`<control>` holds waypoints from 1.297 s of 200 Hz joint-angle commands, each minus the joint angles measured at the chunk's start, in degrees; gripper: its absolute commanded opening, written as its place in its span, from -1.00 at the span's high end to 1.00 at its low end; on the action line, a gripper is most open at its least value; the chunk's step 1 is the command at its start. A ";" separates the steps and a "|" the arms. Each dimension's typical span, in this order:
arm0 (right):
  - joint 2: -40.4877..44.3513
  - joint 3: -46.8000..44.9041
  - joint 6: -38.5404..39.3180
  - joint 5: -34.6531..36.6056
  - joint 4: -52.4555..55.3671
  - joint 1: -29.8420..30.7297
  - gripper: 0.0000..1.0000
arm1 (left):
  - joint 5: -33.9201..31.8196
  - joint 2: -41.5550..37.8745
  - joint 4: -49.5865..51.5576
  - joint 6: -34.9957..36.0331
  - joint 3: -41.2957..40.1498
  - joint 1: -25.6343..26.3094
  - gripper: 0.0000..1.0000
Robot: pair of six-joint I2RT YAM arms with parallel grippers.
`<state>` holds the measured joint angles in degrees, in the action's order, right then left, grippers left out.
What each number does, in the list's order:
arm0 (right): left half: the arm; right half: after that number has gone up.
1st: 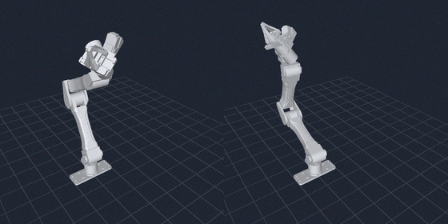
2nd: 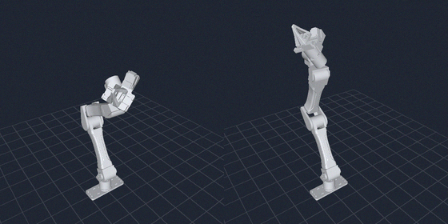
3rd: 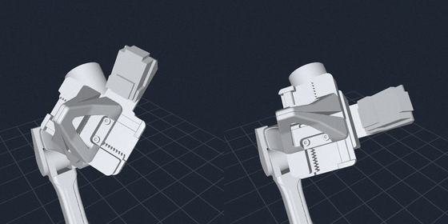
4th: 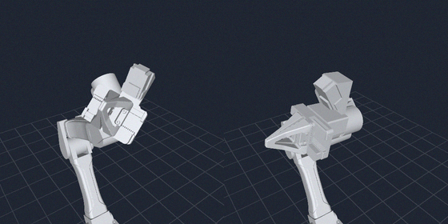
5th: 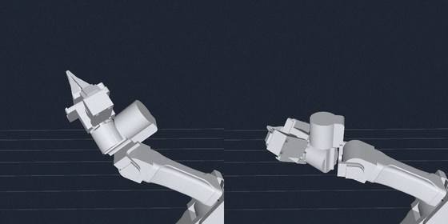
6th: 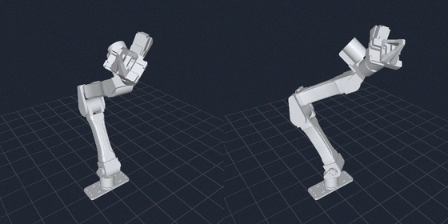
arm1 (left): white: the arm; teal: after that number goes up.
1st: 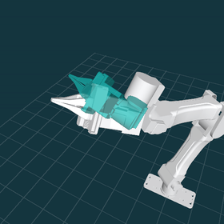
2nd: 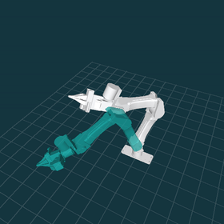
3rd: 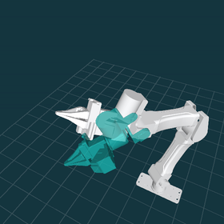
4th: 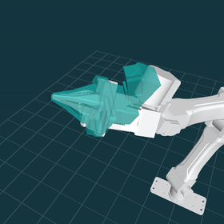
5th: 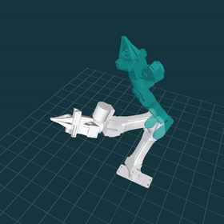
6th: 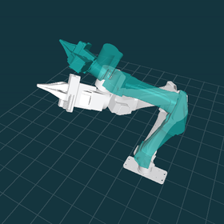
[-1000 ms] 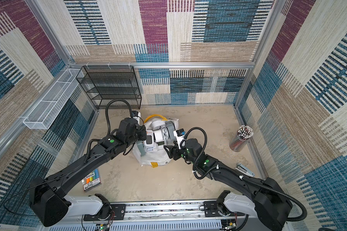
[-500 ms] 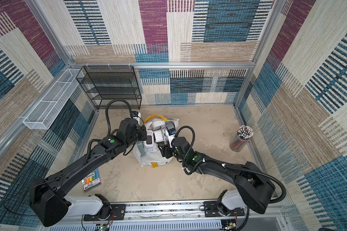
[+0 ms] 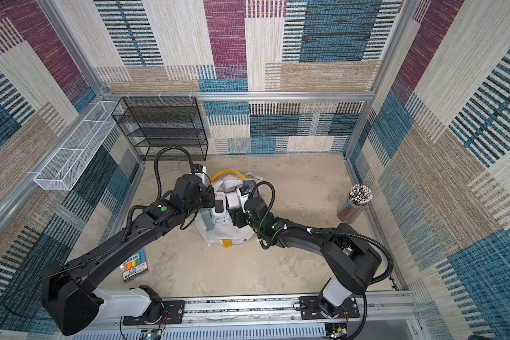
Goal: Take the alarm clock out of the canvas bag
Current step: Pick up the alarm from the canvas bag.
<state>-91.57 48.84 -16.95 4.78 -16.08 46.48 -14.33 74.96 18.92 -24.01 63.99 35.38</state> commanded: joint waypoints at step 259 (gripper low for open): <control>-11.71 10.75 6.68 -0.30 0.42 -1.92 -0.23 | 1.45 -1.57 1.64 -1.48 -1.97 0.00 1.00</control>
<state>-103.20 58.98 -10.44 6.07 -15.11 44.53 -12.91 73.76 19.11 -24.25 62.35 35.38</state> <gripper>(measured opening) 0.639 0.101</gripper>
